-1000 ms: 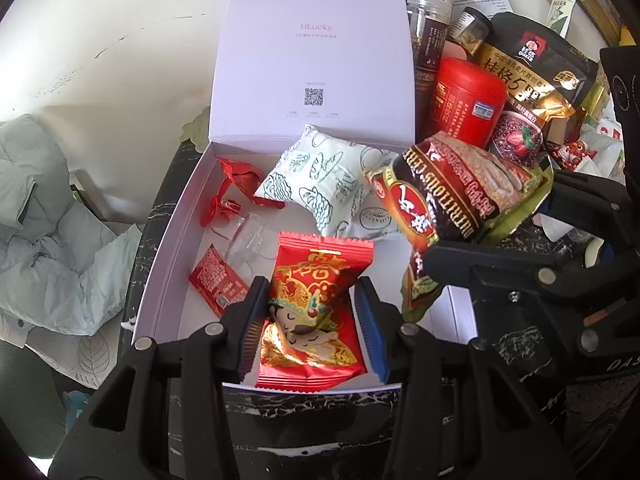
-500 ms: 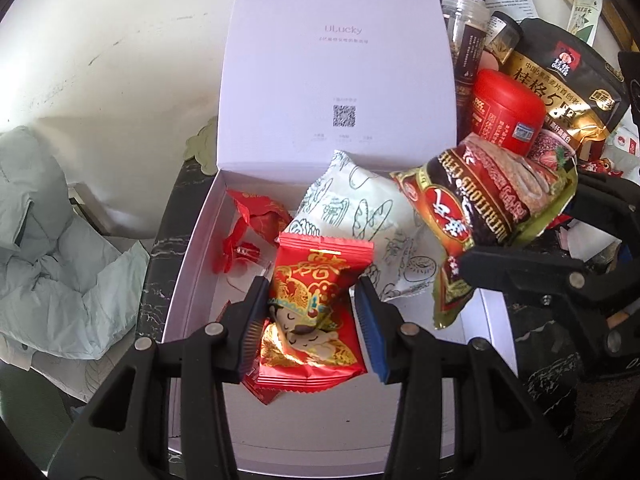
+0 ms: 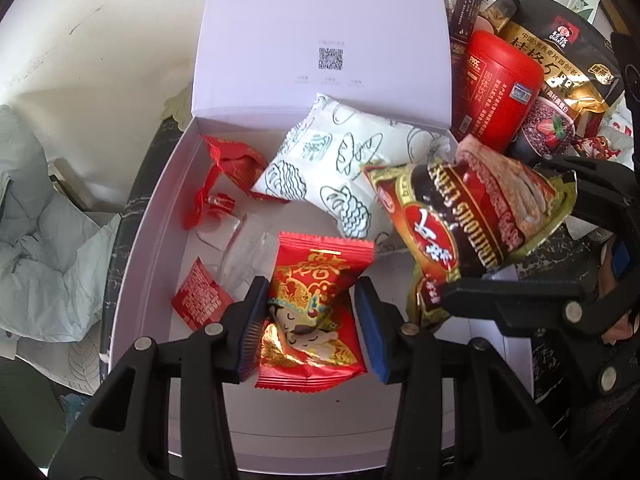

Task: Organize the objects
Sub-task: 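Lower both snacks into the box and open both grippers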

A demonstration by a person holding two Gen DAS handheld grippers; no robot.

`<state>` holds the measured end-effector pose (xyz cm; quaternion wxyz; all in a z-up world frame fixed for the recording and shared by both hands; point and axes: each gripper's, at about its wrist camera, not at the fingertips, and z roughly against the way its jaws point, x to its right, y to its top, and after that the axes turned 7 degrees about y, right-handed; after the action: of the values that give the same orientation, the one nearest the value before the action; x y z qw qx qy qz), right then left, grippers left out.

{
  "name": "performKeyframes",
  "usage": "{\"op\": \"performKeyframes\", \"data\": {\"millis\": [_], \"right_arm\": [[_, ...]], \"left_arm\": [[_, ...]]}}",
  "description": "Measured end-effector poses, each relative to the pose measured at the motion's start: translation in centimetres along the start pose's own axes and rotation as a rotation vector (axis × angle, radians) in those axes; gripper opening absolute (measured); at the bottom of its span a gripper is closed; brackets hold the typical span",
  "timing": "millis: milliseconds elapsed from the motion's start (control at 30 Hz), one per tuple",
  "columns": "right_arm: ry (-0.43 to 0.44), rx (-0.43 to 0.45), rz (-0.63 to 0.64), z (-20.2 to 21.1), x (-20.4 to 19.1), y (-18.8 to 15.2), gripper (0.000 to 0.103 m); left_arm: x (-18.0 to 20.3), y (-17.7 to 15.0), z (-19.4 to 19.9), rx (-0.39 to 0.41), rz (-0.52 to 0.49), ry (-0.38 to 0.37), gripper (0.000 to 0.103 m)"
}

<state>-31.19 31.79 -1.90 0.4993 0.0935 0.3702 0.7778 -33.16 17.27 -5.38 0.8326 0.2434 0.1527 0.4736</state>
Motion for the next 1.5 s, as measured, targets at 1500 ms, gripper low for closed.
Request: {"op": "performKeyframes", "data": {"millis": [1500], "right_arm": [[-0.130, -0.161, -0.036, -1.4, 0.7, -1.3, 0.068]], "left_arm": [[-0.2, -2.2, -0.3, 0.008, 0.009, 0.061, 0.063]]}}
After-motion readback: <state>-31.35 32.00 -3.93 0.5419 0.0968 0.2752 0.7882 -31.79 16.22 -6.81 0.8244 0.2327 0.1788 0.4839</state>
